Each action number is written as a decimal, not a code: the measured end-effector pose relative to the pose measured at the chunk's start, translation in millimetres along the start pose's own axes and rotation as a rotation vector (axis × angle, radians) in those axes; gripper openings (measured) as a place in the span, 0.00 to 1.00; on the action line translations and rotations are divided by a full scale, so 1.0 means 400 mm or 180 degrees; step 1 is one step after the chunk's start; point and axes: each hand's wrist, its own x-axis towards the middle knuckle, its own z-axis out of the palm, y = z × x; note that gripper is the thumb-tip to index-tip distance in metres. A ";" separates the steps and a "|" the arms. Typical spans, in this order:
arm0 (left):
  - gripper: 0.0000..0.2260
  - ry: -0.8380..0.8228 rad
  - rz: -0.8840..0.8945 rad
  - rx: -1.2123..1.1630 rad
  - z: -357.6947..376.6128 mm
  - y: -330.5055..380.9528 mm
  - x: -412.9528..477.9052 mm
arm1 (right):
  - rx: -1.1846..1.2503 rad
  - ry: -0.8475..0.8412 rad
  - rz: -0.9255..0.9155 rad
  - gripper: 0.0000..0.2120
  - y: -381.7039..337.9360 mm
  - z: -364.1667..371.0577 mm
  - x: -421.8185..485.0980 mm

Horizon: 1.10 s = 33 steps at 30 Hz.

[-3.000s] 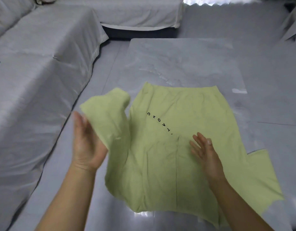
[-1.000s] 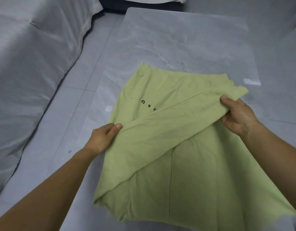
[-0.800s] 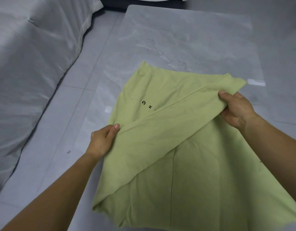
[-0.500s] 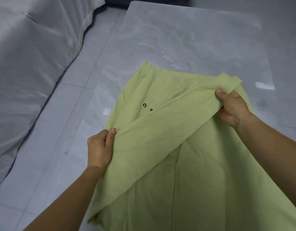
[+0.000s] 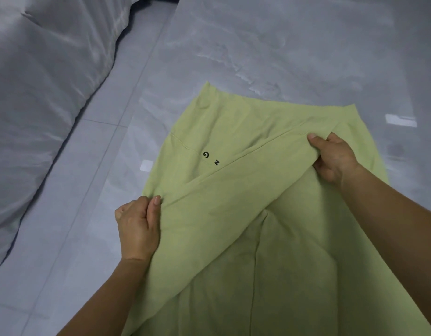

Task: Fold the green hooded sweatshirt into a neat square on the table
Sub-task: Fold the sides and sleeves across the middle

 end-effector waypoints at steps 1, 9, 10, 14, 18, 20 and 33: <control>0.16 -0.0030 -0.0012 0.0048 -0.003 0.003 0.000 | 0.0018 0.0021 0.0003 0.07 -0.003 0.006 -0.005; 0.24 -0.0719 0.0938 0.1069 -0.045 0.092 -0.064 | -0.4081 0.0581 -0.2183 0.31 0.053 0.062 -0.095; 0.25 -0.0882 0.1101 0.1170 -0.032 0.088 -0.091 | -0.4430 0.0349 -0.2110 0.30 0.078 0.069 -0.090; 0.28 -0.1412 0.1129 0.1691 0.010 0.030 -0.129 | -0.5030 0.0203 -0.1719 0.34 0.150 0.056 -0.051; 0.29 -0.1472 0.1131 0.1923 0.015 0.021 -0.131 | -0.5184 0.0302 -0.1800 0.36 0.158 0.051 -0.042; 0.29 -0.1488 0.1045 0.1952 0.013 0.025 -0.130 | -0.5169 0.0278 -0.1759 0.35 0.150 0.054 -0.045; 0.35 -0.1424 0.1010 0.1668 0.001 0.027 -0.127 | -0.3780 0.0581 -0.1545 0.34 0.097 -0.250 -0.291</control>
